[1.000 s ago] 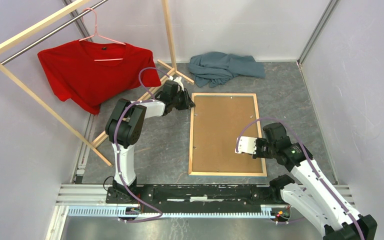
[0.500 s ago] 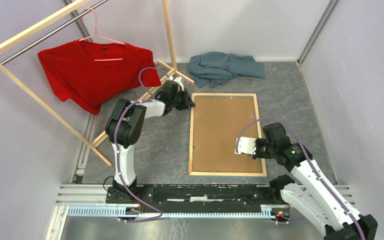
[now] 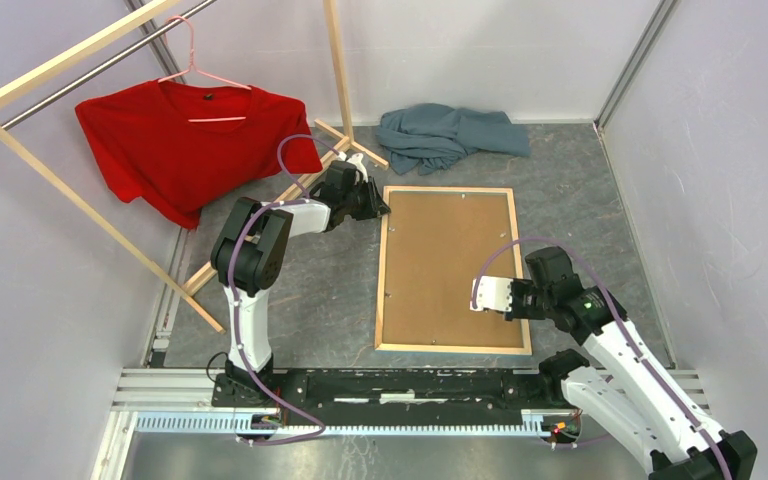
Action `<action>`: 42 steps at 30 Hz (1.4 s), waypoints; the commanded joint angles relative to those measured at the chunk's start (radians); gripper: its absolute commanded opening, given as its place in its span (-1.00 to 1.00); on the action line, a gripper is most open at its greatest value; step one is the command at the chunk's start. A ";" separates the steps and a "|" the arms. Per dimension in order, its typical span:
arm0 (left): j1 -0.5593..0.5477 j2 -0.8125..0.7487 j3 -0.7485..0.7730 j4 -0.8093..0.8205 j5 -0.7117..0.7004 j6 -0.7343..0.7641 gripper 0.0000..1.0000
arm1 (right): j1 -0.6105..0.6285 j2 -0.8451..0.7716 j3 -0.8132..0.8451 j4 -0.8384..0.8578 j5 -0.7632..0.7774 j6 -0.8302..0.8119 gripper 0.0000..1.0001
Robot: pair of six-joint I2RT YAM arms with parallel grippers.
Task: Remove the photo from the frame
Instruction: Release the photo frame item from the photo frame.
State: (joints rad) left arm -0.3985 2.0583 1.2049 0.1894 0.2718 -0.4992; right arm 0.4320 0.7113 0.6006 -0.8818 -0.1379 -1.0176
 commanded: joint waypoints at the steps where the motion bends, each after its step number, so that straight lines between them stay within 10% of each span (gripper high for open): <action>1: 0.008 0.054 -0.008 -0.076 -0.005 -0.012 -0.91 | 0.007 -0.011 0.040 -0.050 -0.053 0.011 -1.00; 12: 0.009 0.053 -0.010 -0.077 -0.008 -0.013 -0.91 | 0.008 -0.016 0.040 -0.018 -0.018 0.022 -1.00; 42: 0.013 0.058 -0.007 -0.077 0.000 -0.015 -0.91 | 0.009 0.215 -0.141 0.816 0.344 0.302 -1.00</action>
State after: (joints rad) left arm -0.3965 2.0594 1.2049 0.1898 0.2752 -0.4992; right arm 0.4351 0.9184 0.4698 -0.1822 0.1864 -0.7448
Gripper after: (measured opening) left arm 0.313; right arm 0.236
